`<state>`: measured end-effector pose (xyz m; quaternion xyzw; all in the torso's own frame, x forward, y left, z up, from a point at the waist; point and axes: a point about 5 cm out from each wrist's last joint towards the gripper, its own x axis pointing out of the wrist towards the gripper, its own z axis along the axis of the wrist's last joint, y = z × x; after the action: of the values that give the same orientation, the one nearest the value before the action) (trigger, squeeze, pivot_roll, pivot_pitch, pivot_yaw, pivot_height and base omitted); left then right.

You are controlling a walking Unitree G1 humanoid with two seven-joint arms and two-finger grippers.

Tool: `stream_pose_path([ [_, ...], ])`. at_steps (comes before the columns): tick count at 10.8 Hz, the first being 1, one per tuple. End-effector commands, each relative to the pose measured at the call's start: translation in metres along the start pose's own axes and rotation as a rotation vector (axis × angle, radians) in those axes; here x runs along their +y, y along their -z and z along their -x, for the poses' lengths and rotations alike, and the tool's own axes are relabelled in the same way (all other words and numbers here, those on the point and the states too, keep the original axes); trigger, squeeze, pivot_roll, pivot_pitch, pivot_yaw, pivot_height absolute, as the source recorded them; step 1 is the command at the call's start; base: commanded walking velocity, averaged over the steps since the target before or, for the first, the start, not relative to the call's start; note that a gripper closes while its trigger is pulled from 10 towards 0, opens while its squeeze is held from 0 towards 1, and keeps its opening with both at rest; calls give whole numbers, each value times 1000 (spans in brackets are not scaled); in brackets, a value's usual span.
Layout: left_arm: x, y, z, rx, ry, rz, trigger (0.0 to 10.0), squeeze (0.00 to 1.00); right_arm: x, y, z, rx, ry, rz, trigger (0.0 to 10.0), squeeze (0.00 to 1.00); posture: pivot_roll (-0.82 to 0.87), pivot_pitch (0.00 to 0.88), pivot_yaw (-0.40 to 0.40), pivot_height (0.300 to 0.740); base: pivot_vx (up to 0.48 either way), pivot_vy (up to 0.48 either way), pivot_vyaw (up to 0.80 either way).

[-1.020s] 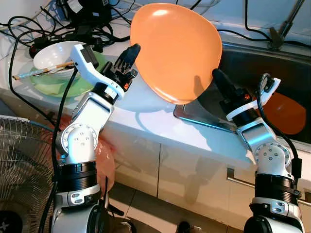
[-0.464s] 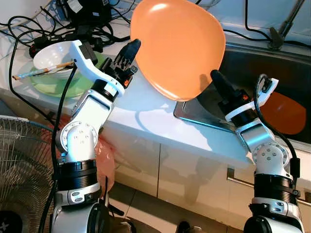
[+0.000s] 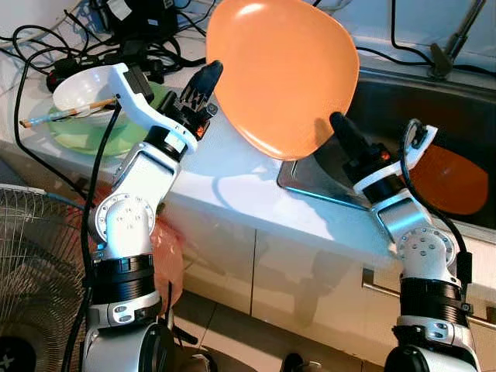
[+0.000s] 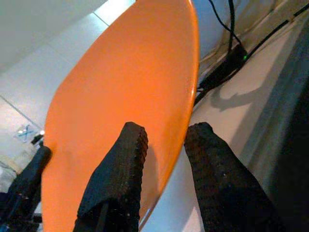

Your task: Kitchen organization

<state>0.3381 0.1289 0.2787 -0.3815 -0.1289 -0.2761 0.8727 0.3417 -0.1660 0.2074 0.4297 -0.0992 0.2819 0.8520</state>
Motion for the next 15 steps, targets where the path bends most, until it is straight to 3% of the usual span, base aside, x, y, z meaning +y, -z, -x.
stream_pose_path([
  [1,-14,-11,-3,-53,73,-5,10000,0,7,-3,-3,-15,-32,-6,10000,0,84,169,37,740,0,0,0],
  [5,-14,-9,-4,-52,74,4,10000,0,10,-3,-4,-31,-43,-42,10000,0,84,164,37,740,0,0,0],
  [10,-15,-10,-4,-59,76,21,10000,0,-5,10,3,19,20,-28,10000,0,88,159,36,740,0,0,0],
  [13,-14,-9,-3,-55,70,21,10000,0,-1,10,1,5,8,-46,10000,0,88,169,35,740,0,0,0],
  [14,-13,-9,-3,-51,67,20,10000,0,1,8,-1,-17,4,-62,4627,0,88,172,37,740,0,0,0],
  [15,-13,-8,-3,-47,67,21,10000,0,4,5,-3,-30,-8,-68,0,0,85,173,37,740,0,0,0],
])
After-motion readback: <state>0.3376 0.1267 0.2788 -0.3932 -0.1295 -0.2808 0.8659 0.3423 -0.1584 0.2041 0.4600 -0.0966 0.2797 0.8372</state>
